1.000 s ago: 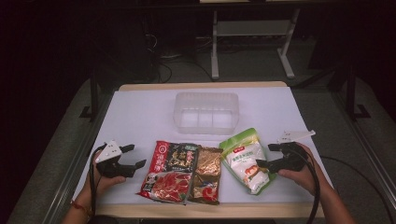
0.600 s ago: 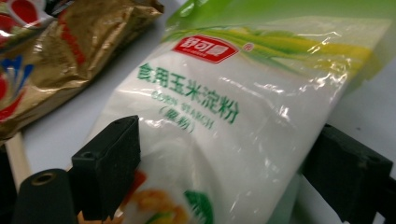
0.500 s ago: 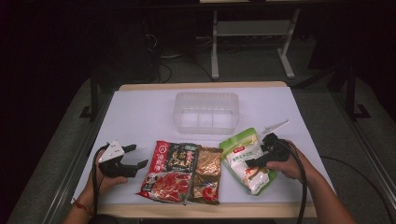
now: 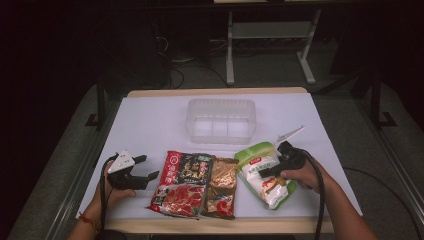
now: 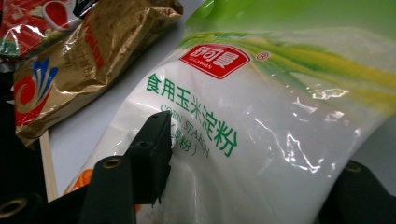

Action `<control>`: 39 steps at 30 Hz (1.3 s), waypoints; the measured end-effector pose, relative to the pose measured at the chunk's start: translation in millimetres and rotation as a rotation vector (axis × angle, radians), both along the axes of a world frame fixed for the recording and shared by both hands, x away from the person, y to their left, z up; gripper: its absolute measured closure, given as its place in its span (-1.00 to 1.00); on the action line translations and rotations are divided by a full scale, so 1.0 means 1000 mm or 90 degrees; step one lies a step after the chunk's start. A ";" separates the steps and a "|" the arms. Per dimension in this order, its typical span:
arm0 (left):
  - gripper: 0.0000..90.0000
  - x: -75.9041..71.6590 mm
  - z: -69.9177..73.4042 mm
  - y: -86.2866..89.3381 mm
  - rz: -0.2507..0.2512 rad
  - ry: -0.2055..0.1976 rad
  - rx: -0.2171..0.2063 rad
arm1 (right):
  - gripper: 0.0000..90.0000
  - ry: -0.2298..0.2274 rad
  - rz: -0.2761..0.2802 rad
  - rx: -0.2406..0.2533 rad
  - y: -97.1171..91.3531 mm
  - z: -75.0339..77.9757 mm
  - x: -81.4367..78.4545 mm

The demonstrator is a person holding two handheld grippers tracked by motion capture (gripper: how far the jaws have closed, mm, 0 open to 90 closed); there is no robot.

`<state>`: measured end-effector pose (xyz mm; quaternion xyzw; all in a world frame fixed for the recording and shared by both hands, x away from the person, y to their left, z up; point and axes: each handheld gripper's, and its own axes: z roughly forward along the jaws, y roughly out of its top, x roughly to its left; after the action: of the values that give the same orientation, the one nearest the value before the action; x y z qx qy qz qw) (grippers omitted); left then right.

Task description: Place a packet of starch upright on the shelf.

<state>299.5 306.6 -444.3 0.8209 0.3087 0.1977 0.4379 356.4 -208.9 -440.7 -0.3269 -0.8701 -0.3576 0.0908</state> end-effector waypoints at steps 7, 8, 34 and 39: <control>-0.49 0.000 -0.001 0.000 0.001 0.001 0.008 | 0.34 -0.029 0.011 -0.013 0.003 0.006 -0.005; -0.50 0.000 -0.001 0.000 0.000 0.001 0.009 | 0.44 -0.040 0.016 -0.017 0.004 0.008 -0.007; -0.50 0.000 -0.001 0.003 0.011 -0.003 -0.002 | 0.81 -0.156 0.007 -0.065 0.009 0.037 -0.039; -0.51 -0.001 0.000 0.003 0.012 -0.004 -0.005 | 0.81 -0.168 0.000 -0.066 0.008 0.042 -0.042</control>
<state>298.8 309.8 -444.6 0.8157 0.3160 0.2033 0.4399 314.6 -201.2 -398.7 -0.2815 -0.8918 -0.3518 -0.0417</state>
